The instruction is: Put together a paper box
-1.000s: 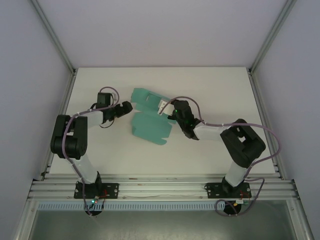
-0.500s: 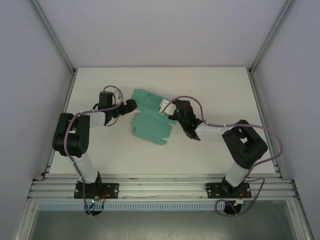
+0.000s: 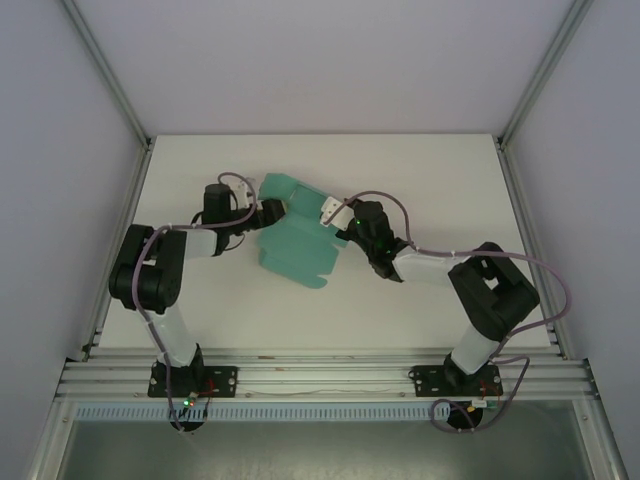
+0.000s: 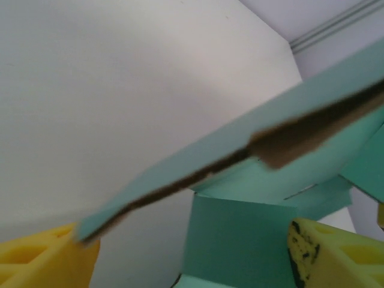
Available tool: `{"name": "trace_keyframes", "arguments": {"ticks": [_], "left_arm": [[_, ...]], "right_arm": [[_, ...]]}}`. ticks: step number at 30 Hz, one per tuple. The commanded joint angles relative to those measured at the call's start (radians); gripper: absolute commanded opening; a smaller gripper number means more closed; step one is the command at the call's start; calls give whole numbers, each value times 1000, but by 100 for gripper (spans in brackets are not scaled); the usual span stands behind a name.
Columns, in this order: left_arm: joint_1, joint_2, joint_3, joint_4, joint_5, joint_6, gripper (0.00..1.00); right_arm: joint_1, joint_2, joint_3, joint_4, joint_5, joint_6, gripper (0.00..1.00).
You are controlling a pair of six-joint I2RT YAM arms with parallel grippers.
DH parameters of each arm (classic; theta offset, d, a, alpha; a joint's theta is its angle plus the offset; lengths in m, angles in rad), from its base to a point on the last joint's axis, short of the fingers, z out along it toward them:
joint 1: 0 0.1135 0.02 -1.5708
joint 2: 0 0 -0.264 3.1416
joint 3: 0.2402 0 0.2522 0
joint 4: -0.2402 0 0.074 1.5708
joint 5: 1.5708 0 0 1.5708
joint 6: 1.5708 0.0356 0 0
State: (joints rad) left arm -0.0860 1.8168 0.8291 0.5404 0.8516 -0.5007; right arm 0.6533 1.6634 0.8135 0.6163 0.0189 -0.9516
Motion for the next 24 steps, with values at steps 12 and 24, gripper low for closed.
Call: {"name": "trace_keyframes", "arguments": {"ticks": [12,24], "left_arm": [[-23,27,-39,199,108,-95,38],[-23,4,-46,186,104,-68,12]], "right_arm": [[-20,-94,-45,74,-84,106,0],[-24,-126,-47,19,-117,110,0]]}}
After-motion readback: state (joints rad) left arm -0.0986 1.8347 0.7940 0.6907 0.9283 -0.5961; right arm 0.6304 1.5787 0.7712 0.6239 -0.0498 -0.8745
